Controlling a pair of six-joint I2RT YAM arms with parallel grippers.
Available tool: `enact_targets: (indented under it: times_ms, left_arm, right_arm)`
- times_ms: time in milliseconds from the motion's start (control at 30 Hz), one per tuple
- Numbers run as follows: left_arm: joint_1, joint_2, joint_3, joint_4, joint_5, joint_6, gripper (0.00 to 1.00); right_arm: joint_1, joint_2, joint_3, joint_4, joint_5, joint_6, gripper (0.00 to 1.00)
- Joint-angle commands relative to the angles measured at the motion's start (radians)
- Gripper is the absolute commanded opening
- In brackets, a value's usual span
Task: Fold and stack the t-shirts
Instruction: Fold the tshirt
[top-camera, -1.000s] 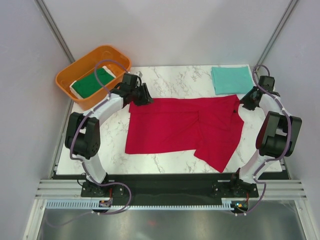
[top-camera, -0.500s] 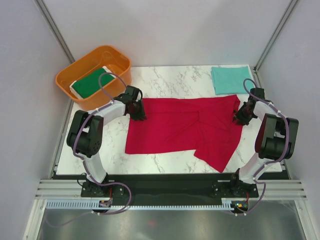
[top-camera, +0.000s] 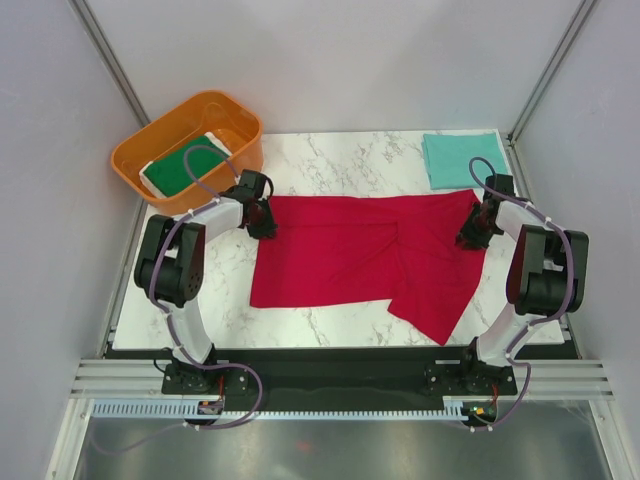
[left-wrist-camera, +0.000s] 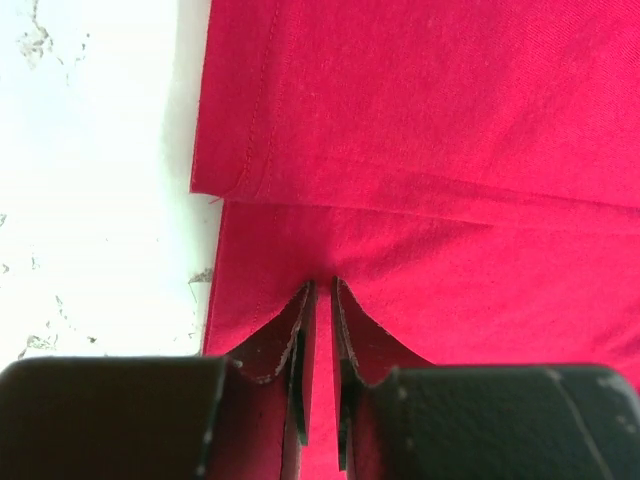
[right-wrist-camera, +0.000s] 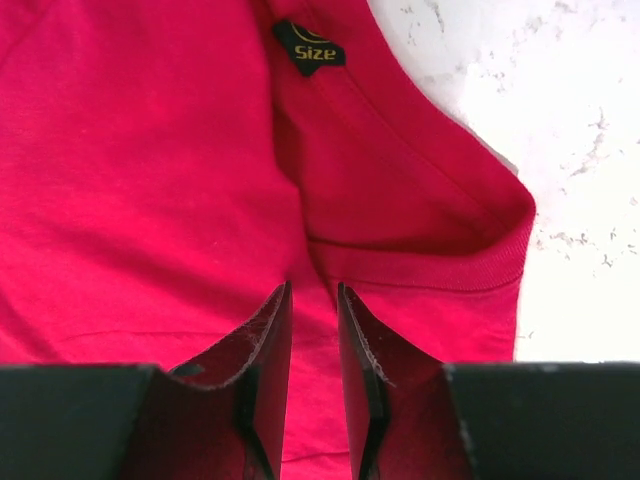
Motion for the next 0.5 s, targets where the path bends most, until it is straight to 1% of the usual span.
enact_targets:
  times_ms: [0,100,200,233,267,333,467]
  left_arm:
    - [0.005,0.043,0.020,-0.003,-0.054,0.014,0.18]
    - [0.005,0.051,0.019,-0.002,-0.069,0.015,0.18]
    - [0.005,0.057,0.020,-0.003,-0.091,0.020,0.18]
    - [0.005,0.056,0.019,-0.008,-0.096,0.021,0.18]
    - [0.005,0.054,0.019,-0.008,-0.105,0.023,0.18]
    - [0.005,0.054,0.019,-0.011,-0.117,0.027,0.18]
    - [0.005,0.054,0.022,-0.017,-0.143,0.032,0.19]
  right_arm:
    - [0.009,0.031,0.012,0.016,0.033,-0.022,0.32]
    - [0.012,0.037,0.007,0.016,0.056,-0.026,0.30]
    - [0.012,0.043,0.009,0.017,0.056,-0.025,0.22]
    - [0.012,0.043,0.010,0.019,0.056,-0.023,0.18]
    - [0.012,0.038,0.012,0.020,0.077,-0.022,0.10]
    - [0.012,0.029,0.018,0.023,0.084,-0.023,0.00]
    - [0.012,0.011,0.029,0.014,0.087,-0.019,0.00]
